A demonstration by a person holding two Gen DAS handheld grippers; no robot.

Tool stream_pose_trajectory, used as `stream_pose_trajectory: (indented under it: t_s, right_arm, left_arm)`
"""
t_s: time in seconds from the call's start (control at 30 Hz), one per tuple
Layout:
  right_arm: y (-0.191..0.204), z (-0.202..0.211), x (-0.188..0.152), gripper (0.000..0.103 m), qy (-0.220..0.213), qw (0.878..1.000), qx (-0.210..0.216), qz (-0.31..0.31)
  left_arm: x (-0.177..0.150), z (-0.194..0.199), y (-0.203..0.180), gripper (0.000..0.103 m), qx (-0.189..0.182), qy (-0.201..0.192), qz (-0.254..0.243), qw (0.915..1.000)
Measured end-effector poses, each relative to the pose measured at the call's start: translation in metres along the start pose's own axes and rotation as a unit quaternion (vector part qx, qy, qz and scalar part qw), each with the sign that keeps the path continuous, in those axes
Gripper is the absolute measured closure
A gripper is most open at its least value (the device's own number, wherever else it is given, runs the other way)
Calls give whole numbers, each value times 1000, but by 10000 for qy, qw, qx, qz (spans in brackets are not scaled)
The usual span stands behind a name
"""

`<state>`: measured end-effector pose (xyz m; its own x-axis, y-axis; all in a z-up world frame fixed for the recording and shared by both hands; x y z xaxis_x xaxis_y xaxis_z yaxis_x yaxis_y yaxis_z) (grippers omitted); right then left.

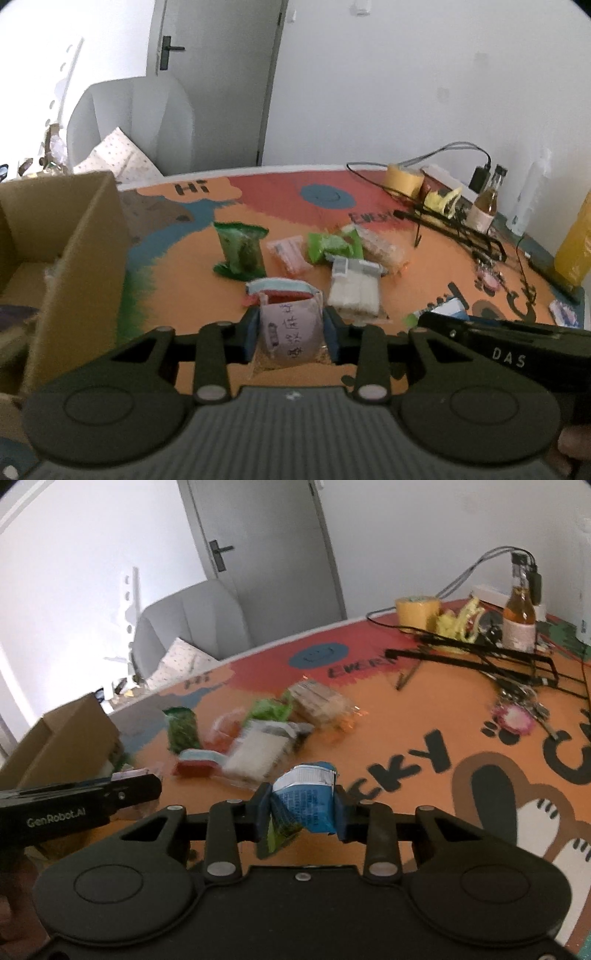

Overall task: Organize snacks
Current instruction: 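Carry the pink-white and blue-white packets over the cardboard box with both grippers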

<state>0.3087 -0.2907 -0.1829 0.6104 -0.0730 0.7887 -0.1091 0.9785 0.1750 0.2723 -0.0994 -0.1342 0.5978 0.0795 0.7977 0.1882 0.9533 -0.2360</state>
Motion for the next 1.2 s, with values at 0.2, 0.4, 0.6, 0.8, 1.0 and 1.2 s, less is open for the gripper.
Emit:
stream_pose_trajectory:
  t_s: [0.2, 0.4, 0.6, 0.8, 1.0, 1.2]
  right_arm:
    - [18, 10, 10, 70, -126, 9997, 202, 53]
    - [41, 18, 21, 70, -249, 9988, 389, 154]
    - [62, 25, 30, 70, -381, 9976, 536, 209]
    - [83, 29, 35, 70, -468, 9959, 721, 268]
    - [104, 28, 39, 70, -506, 9940, 885, 394]
    - [129, 28, 41, 70, -517, 9919, 1034, 530]
  left_arm:
    - [12, 23, 3, 68, 80, -252, -32, 9996]
    - [20, 43, 13, 68, 184, -463, 18, 9988]
    - [30, 64, 24, 68, 262, -641, 17, 9976]
    - [38, 84, 36, 68, 379, -771, 8, 9963]
    - [41, 99, 55, 68, 574, -857, 86, 9946]
    - [43, 114, 78, 68, 785, -913, 184, 9926]
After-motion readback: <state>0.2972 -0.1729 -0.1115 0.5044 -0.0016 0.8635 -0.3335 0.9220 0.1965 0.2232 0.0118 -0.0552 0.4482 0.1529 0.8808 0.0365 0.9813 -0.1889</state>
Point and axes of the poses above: each gripper's, at about its wrist camera, not at the fingertips, and z roughly against the way its jaws point, y to its left, x to its top, the point moved 5 cm from there along -z, roughly the way its jaws point, and after that the axes turned 10 degrees about -x, right-handed, at the moved point
